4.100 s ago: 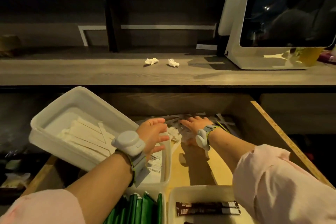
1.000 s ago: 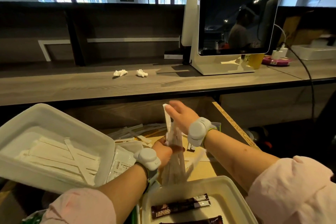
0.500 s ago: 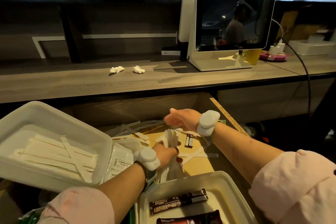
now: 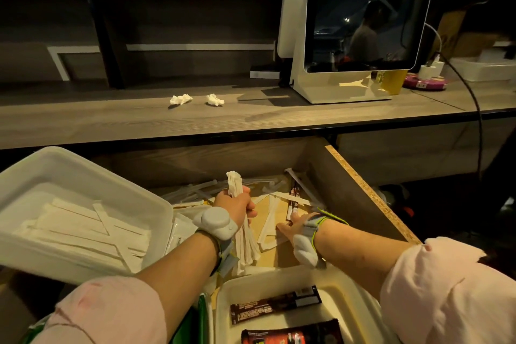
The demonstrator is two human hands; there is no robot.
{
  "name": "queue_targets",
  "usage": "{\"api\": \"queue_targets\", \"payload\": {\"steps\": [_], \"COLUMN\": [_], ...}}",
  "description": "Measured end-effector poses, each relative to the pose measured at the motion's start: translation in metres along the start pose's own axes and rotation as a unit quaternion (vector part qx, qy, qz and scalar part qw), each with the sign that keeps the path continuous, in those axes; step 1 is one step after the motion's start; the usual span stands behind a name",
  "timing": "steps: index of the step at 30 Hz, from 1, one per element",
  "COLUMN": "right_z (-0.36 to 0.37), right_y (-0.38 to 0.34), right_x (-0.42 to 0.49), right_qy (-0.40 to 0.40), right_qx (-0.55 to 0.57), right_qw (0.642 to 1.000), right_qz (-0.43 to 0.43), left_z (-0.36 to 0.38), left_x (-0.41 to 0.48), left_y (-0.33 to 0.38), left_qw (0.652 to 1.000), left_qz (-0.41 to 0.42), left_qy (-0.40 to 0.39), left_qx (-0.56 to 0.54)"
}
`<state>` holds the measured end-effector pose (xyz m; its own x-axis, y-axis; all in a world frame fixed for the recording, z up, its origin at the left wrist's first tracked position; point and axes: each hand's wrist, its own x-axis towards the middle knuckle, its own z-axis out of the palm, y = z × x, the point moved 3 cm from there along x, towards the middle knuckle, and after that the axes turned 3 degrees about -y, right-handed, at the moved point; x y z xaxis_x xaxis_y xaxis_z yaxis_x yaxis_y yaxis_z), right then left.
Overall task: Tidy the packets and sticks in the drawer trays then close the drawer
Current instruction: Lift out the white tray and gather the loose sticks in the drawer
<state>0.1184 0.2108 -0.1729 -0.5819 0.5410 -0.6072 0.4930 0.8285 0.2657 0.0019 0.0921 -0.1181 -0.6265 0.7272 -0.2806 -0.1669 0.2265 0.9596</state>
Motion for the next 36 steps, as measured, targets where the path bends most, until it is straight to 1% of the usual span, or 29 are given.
{"api": "queue_targets", "payload": {"steps": [3,5,7,10,15,20,22,23,24,25,26,27,28,29,31,33,34,36], "right_z": [-0.005,-0.014,-0.018,-0.021,-0.017,-0.013,-0.016,-0.020,-0.024,-0.027,-0.029,-0.032,-0.036,-0.038,-0.041,-0.047,-0.049,-0.051], "right_y": [-0.006,-0.005,0.000,0.000,-0.006,-0.009,-0.005,-0.001,0.004,0.008,0.009,0.007,0.004,-0.002,-0.017,-0.030,-0.035,-0.037], "right_x": [-0.010,-0.017,-0.019,-0.027,-0.024,-0.017,-0.017,-0.020,-0.023,-0.026,-0.031,-0.038,-0.043,-0.047,-0.048,-0.050,-0.050,-0.051], "right_qy": [0.002,0.033,0.053,0.036,0.009,0.030,0.044,0.053,0.061,0.058,0.044,0.038,0.046,0.060,0.083,0.102,0.103,0.088], "right_qx": [0.019,0.042,0.088,0.139,0.111,0.085,0.115,0.149,0.210,0.311,0.430,0.524,0.571,0.585,0.586,0.587,0.582,0.550], "right_qw": [1.000,0.998,0.994,0.989,0.992,0.995,0.992,0.987,0.976,0.948,0.900,0.847,0.813,0.800,0.792,0.784,0.785,0.811], "right_qz": [-0.016,-0.026,-0.026,-0.043,-0.053,-0.037,-0.027,-0.020,-0.019,-0.028,-0.052,-0.080,-0.104,-0.122,-0.150,-0.174,-0.184,-0.179], "left_z": [-0.002,-0.004,-0.006,-0.009,-0.007,-0.012,-0.016,-0.018,-0.020,-0.020,-0.021,-0.020,-0.017,-0.014,-0.008,-0.007,-0.008,-0.012], "left_x": [0.003,0.005,0.008,0.010,0.004,0.002,0.001,0.002,0.002,0.002,0.002,0.003,0.001,-0.001,-0.003,-0.005,-0.004,-0.007], "left_y": [0.001,0.002,0.004,0.004,0.004,0.009,0.010,0.010,0.009,0.007,0.005,0.003,0.002,0.001,-0.001,-0.002,-0.002,0.000], "left_qw": [1.000,1.000,1.000,0.999,0.999,0.999,0.998,0.998,0.998,0.997,0.996,0.994,0.991,0.989,0.987,0.988,0.988,0.987], "left_qz": [0.003,0.005,0.009,0.014,0.019,0.030,0.042,0.047,0.049,0.046,0.043,0.043,0.043,0.042,0.031,-0.013,-0.034,-0.050], "left_qy": [0.001,0.010,0.021,0.038,0.040,0.044,0.047,0.045,0.042,0.035,0.025,0.015,0.003,-0.010,-0.036,-0.028,-0.013,0.011], "left_qx": [-0.005,-0.002,-0.006,-0.008,-0.001,0.003,0.004,0.011,0.026,0.046,0.074,0.103,0.125,0.139,0.153,0.152,0.147,0.153]}}
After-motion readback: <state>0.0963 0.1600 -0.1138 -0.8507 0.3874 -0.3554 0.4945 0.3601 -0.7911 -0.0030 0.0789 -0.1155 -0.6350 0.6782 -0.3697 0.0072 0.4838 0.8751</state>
